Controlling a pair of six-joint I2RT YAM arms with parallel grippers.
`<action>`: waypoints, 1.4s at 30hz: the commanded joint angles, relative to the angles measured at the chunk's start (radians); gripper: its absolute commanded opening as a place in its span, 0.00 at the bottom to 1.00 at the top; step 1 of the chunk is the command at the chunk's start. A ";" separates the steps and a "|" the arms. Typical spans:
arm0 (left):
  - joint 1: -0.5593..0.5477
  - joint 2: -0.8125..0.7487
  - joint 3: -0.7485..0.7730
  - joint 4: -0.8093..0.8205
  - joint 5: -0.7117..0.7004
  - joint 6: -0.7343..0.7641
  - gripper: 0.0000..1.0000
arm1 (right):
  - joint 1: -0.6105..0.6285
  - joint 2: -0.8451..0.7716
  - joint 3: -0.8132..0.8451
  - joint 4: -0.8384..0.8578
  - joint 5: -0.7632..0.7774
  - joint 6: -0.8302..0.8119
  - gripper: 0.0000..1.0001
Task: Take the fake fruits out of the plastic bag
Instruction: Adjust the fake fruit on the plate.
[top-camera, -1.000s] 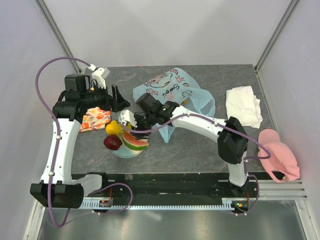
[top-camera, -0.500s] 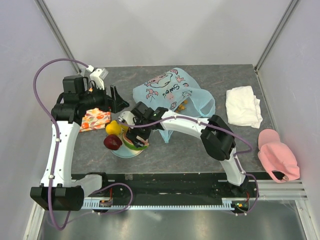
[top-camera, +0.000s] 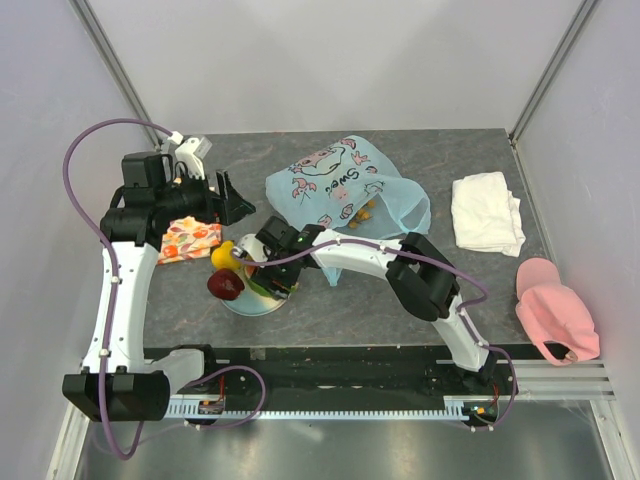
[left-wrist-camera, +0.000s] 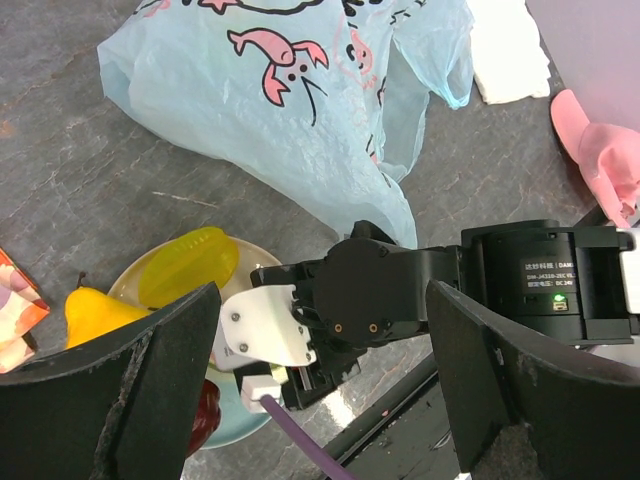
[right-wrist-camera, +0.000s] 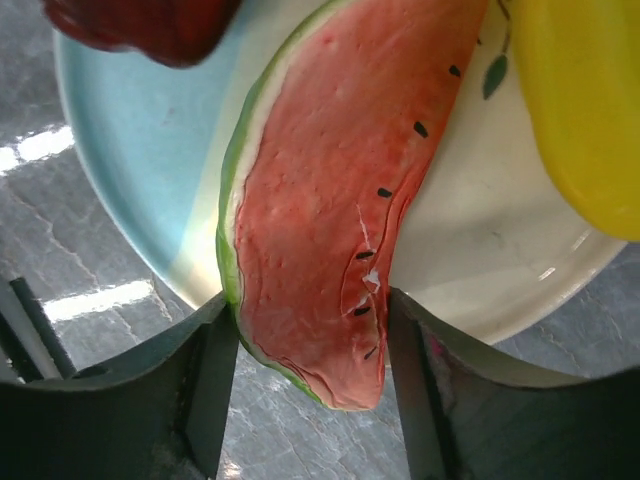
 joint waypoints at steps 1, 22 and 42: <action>0.007 -0.011 0.000 0.037 0.030 -0.027 0.91 | 0.002 -0.023 0.008 0.000 0.069 -0.006 0.59; 0.009 0.007 0.009 0.081 0.073 -0.069 0.91 | 0.045 -0.358 -0.150 -0.277 -0.161 -0.809 0.40; 0.024 -0.031 -0.042 0.065 0.066 -0.052 0.91 | 0.100 -0.093 0.097 -0.422 -0.106 -1.242 0.39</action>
